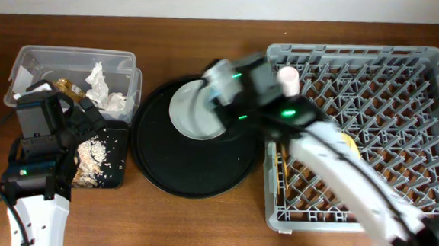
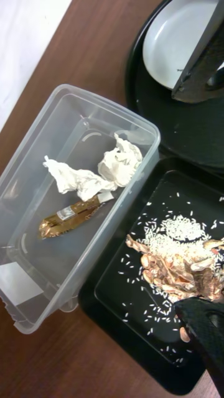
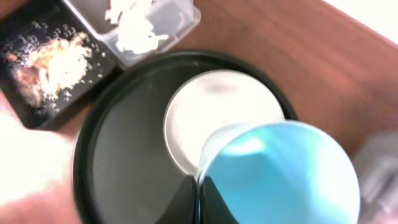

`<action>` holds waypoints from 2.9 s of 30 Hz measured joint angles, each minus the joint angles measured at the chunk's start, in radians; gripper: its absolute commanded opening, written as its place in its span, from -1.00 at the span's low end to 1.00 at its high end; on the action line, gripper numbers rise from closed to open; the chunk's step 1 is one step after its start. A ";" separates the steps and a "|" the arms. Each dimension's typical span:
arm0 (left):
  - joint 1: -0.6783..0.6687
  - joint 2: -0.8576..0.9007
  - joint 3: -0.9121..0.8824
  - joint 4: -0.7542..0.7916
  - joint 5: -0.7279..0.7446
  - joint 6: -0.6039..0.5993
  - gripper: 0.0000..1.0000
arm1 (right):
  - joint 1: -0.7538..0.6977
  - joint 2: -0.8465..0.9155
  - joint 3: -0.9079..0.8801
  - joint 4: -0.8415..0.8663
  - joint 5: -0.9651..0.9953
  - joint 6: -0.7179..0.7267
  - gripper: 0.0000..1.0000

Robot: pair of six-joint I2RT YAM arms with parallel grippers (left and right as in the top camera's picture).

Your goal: Sort waste into correct bins and load items into the dishwasher rack

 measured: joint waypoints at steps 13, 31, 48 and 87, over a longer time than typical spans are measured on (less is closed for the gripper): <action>0.000 0.000 0.000 -0.002 0.000 0.000 0.99 | -0.597 0.220 -0.064 -0.210 -0.821 -0.006 -0.92; 0.000 0.000 0.000 -0.002 0.000 0.000 0.98 | -0.713 0.226 -0.203 -0.204 -0.689 -0.135 -0.92; 0.000 0.000 0.000 -0.001 0.000 0.000 0.98 | -0.644 -0.201 -0.065 -0.314 -0.351 -0.034 0.00; 0.000 0.000 0.000 -0.002 0.000 0.000 0.99 | -0.351 -0.188 -0.065 -0.134 -0.003 0.186 -0.92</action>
